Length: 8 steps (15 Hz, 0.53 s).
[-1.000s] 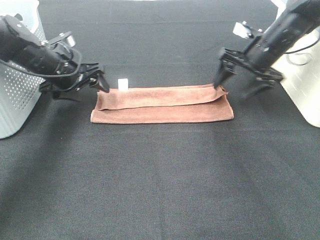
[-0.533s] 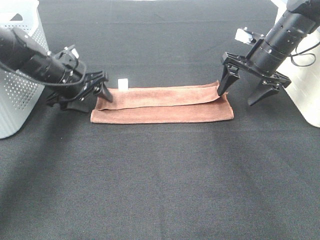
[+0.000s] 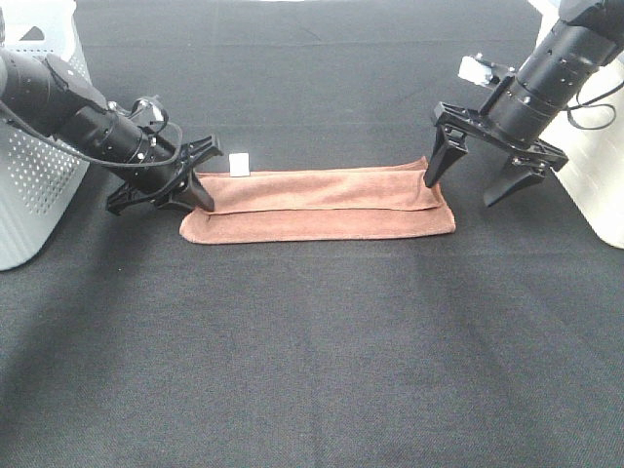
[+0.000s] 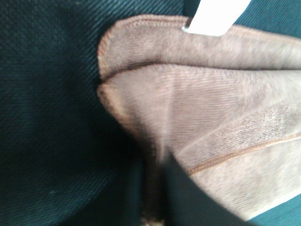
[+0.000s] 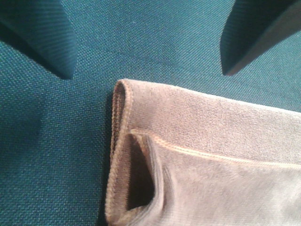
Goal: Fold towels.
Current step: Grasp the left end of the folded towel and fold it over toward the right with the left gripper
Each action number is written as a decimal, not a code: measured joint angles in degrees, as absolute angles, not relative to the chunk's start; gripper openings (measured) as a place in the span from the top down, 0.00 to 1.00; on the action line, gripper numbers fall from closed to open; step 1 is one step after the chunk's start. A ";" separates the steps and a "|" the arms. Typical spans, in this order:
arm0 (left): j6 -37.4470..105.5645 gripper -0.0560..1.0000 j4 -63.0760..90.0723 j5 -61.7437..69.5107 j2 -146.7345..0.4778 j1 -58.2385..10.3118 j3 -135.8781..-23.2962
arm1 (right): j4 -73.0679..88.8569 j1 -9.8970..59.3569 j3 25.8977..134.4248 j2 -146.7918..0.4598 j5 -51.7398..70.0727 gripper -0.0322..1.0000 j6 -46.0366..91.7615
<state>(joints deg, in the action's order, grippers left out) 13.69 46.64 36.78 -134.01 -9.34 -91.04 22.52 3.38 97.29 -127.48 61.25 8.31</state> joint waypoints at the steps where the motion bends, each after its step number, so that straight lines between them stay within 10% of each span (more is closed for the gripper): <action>1: 13.29 0.92 45.32 37.47 -133.90 -9.34 -91.33 | 22.46 3.38 97.29 -127.48 61.25 0.21 8.31; 8: -6.19 0.92 12.09 51.22 -125.36 -9.34 -99.18 | 22.46 3.38 97.29 -127.48 61.25 0.21 8.31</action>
